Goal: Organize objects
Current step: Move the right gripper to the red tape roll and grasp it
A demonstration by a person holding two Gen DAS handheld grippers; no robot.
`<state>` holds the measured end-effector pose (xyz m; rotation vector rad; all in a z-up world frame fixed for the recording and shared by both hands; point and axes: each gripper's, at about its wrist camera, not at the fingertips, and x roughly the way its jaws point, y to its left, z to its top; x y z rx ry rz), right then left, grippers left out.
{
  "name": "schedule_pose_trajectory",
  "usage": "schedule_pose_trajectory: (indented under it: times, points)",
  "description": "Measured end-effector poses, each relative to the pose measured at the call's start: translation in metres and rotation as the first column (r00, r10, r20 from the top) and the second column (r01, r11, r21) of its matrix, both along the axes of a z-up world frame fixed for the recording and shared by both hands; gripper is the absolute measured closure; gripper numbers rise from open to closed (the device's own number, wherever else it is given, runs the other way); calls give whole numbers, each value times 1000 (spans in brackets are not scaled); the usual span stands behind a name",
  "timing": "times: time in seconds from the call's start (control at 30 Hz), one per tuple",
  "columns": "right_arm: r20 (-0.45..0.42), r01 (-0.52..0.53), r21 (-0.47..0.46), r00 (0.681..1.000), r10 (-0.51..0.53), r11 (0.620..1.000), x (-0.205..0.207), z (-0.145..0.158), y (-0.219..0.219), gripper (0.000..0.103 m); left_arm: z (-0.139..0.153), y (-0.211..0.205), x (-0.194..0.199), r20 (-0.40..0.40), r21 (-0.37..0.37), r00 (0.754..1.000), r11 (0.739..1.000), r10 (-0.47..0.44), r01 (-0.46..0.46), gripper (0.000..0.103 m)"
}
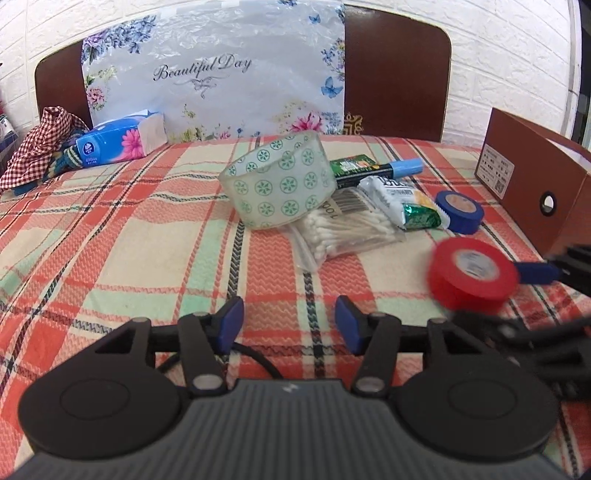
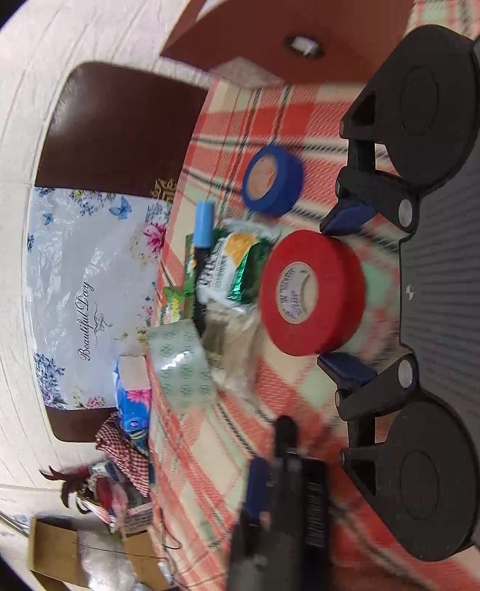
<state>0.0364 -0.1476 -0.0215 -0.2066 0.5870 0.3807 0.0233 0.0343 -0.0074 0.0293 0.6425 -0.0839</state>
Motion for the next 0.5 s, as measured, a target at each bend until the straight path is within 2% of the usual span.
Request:
schedule_pose_trajectory:
  times: [0.1,0.17,0.23,0.27,0.33,0.37,0.43,0.47,0.5]
  points:
    - [33,27,-60,999,-25,998,-39,1,-17,36,13,-17,2,-73,-94,993,992,-96,89,46]
    - [38,58,-63,998,-56,996,-61,1,-31,36,22,-36,3,-108,-173,975,969,-196,176,46]
    - [28,96,-40,995,-95,995,-74,0,-44,35,31,-64,1,-115,-218,947,938,-298,269,46]
    - [22,111,-25,994,-111,994,-77,-1,-50,35,34,-77,0,-116,-222,932,924,-343,312,46]
    - [12,124,0,992,-124,992,-76,-1,-55,35,34,-106,-1,-150,-176,906,912,-396,370,48]
    - [9,126,10,992,-126,992,-74,-2,-56,35,32,-118,0,-178,-151,897,912,-404,381,53]
    - [13,126,10,992,-126,992,-73,-4,-56,34,24,-130,4,-239,-164,875,906,-420,390,65]
    - [15,123,12,992,-124,992,-72,-5,-56,34,20,-132,5,-264,-183,867,904,-423,386,66]
    - [13,120,19,993,-121,993,-71,-6,-57,34,18,-133,5,-267,-183,871,909,-412,375,67]
